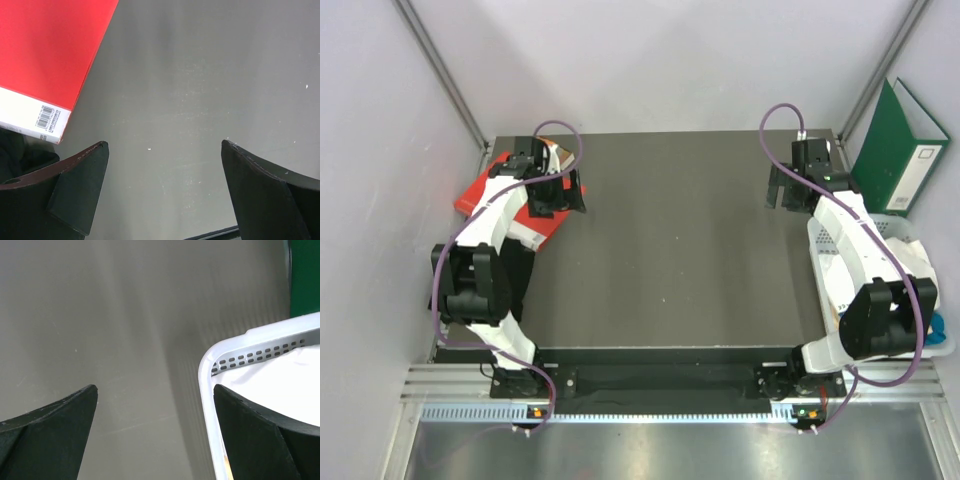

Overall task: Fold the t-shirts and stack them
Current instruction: Grab crumpled tshirt from bin with the right arm

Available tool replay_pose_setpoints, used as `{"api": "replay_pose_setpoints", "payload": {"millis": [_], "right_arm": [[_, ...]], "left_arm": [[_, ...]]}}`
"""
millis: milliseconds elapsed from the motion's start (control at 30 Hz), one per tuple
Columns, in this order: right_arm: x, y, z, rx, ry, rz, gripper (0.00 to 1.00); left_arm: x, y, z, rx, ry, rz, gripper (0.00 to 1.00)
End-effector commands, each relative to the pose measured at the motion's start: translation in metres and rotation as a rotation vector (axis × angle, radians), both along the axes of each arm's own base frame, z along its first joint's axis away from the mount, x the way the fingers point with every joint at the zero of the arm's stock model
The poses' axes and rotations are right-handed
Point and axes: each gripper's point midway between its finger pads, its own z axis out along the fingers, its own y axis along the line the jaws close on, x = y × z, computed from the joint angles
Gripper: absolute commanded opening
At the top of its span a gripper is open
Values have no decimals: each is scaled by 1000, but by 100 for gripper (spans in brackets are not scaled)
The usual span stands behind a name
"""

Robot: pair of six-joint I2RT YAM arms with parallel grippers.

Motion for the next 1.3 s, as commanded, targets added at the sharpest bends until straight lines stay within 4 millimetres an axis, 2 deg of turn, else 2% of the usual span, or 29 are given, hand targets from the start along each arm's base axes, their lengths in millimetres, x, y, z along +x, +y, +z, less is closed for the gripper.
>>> {"api": "replay_pose_setpoints", "payload": {"millis": [0, 100, 133, 233, 300, 367, 400, 433, 500, 533, 600, 633, 700, 733, 900, 967, 1200, 1267], "right_arm": [[7, 2, 31, -38, -73, 32, 100], [0, -9, 35, -183, -50, -23, 100], [-3, -15, 35, -265, -31, -55, 100], [-13, -21, 37, -359, -4, -93, 98], [-20, -28, 36, -353, -12, -146, 98], [-33, -46, 32, -326, -7, -226, 99], [-38, -52, 29, -286, -17, -276, 99], [-50, -68, 22, -240, -6, -330, 99], [-63, -85, 14, -191, -3, -411, 99], [-79, -107, 5, -165, 14, -487, 99], [-95, -123, -1, -140, 28, -542, 99], [-109, -139, -6, -120, 39, -599, 99], [-122, -153, -6, -100, 39, -637, 100], [-135, -168, -8, -98, 52, -695, 100], [-162, -192, -5, -174, 92, -842, 100], [-179, -205, -5, -212, 120, -926, 100], [-193, -221, -30, -199, 168, -1014, 100], [-190, -225, -32, -191, 166, -1028, 100]], "left_arm": [[1, -13, 27, -69, -71, -40, 99], [-6, -37, 26, -144, -67, -141, 99], [-7, -39, 23, -111, -65, -150, 99], [-12, -52, 18, 6, -69, -202, 99], [-18, -67, 15, 19, -66, -246, 99], [-21, -74, 7, 40, -45, -268, 99], [-23, -76, 4, 47, -37, -274, 99], [-24, -77, 0, 50, -27, -278, 99], [-26, -79, -5, 44, -16, -290, 99], [-26, -80, -6, 41, -17, -293, 99], [-26, -81, -6, 34, -18, -295, 99], [-27, -82, -8, 31, -14, -297, 99], [-27, -84, -7, 25, -15, -302, 99], [-27, -83, -10, 25, -7, -301, 99], [-30, -87, -15, 13, 6, -314, 99], [-31, -87, -14, 4, -1, -319, 98], [-33, -90, -13, -14, -4, -332, 99], [-33, -91, -11, -18, -9, -335, 99]]}}
